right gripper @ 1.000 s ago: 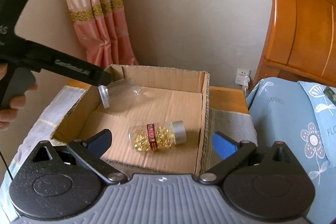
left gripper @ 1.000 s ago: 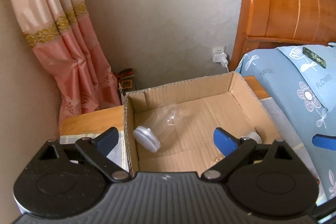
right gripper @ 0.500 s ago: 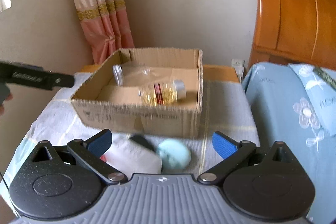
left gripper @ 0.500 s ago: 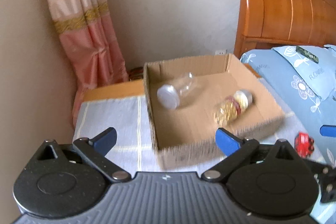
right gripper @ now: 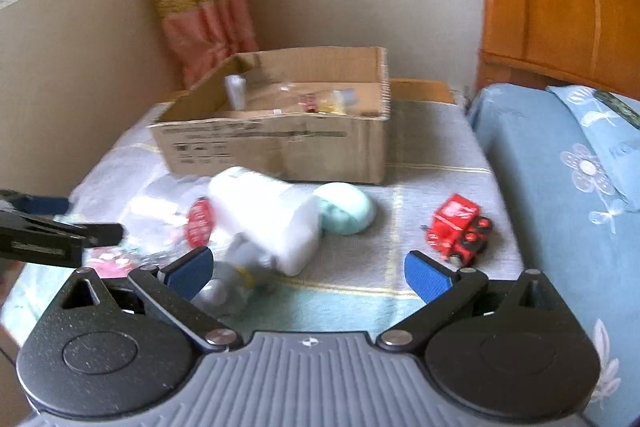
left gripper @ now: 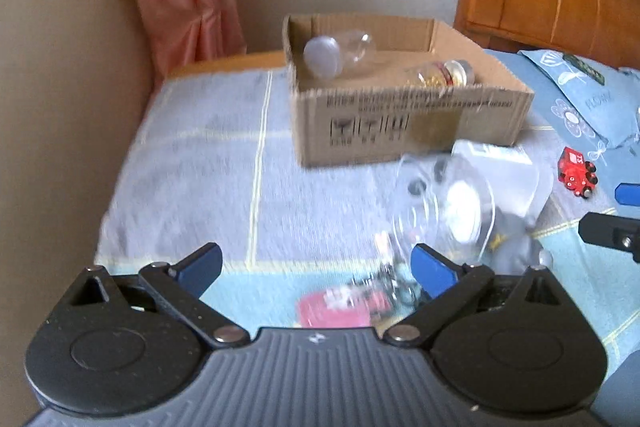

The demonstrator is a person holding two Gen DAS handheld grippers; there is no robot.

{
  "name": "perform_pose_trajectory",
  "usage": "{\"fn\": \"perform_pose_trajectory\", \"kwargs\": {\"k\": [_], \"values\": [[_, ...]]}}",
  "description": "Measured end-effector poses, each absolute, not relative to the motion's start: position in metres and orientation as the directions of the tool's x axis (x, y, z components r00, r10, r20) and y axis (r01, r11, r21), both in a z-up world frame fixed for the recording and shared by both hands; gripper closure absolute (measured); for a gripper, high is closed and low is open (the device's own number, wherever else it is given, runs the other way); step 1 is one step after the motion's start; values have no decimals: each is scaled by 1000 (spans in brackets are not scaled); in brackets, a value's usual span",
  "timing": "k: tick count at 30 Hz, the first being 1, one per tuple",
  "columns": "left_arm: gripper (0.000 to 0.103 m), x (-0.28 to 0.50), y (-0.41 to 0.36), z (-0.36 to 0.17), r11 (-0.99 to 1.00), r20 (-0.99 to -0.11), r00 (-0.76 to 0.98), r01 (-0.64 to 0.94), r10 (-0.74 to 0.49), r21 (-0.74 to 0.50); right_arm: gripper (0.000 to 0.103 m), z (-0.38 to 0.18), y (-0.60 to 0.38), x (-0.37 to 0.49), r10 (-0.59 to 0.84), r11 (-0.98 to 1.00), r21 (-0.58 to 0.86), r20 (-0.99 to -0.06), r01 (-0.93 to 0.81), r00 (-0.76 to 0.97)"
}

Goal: Organize rigid objects
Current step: 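Move both tools back toward the pink charm and dice toy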

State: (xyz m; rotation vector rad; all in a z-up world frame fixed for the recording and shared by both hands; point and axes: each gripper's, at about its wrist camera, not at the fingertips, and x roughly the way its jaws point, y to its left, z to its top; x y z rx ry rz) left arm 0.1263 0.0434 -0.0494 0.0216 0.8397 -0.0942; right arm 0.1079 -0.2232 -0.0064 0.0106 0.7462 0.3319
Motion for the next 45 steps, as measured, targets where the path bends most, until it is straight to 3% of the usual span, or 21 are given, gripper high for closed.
{"fn": "perform_pose_trajectory", "kwargs": {"k": [9,25,35,45], "values": [[3,116,46,-82,996,-747,659,64,-84,-56,0,-14,-197,88,428,880,126,-628,-457,651],[1,109,80,-94,995,-762,643,2,-75,-97,0,-18,-137,78,605,715,142,-617,-685,504],[1,107,85,-95,993,-741,663,39,-107,-109,0,-25,-101,71,642,610,106,-647,-785,412],[1,102,83,-95,994,-732,672,68,-110,-87,0,-33,-115,69,548,682,44,-691,-730,471]]}}
